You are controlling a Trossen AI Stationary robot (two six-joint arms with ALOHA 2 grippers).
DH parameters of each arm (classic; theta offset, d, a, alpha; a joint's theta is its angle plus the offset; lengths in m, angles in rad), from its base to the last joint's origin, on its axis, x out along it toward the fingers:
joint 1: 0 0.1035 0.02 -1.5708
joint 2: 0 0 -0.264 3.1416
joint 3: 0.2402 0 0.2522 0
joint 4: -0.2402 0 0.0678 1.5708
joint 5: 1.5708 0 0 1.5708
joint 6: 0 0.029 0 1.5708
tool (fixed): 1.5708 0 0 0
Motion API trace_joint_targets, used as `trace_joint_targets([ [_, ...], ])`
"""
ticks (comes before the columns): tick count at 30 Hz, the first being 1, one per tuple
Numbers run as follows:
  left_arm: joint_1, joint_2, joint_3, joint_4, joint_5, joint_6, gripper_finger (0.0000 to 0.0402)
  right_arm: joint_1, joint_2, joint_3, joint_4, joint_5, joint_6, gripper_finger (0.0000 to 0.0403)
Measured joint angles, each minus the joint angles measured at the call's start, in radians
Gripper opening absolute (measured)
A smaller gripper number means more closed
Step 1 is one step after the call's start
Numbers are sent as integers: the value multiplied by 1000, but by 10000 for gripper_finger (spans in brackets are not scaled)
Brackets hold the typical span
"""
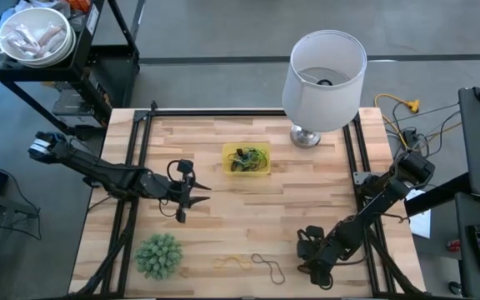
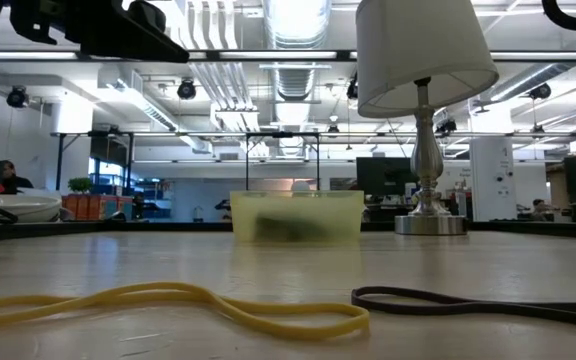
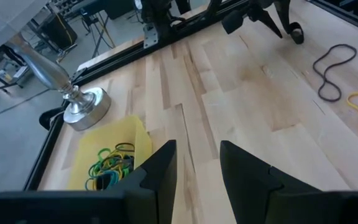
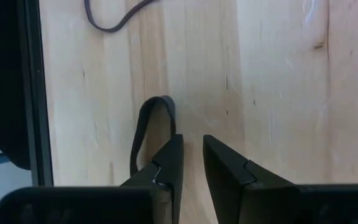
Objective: Pick and place rubber bands into bin
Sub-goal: Put the black rubber band into the yellow bin
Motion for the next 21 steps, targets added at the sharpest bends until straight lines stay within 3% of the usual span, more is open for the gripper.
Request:
trace_joint_targets([
  [15, 1, 0, -4, 10, 0, -1, 107, 0, -1, 33, 19, -2, 23, 57],
  [21, 0, 0, -4, 10, 0, -3, 107, 0, 57, 32, 57, 12, 7, 57],
])
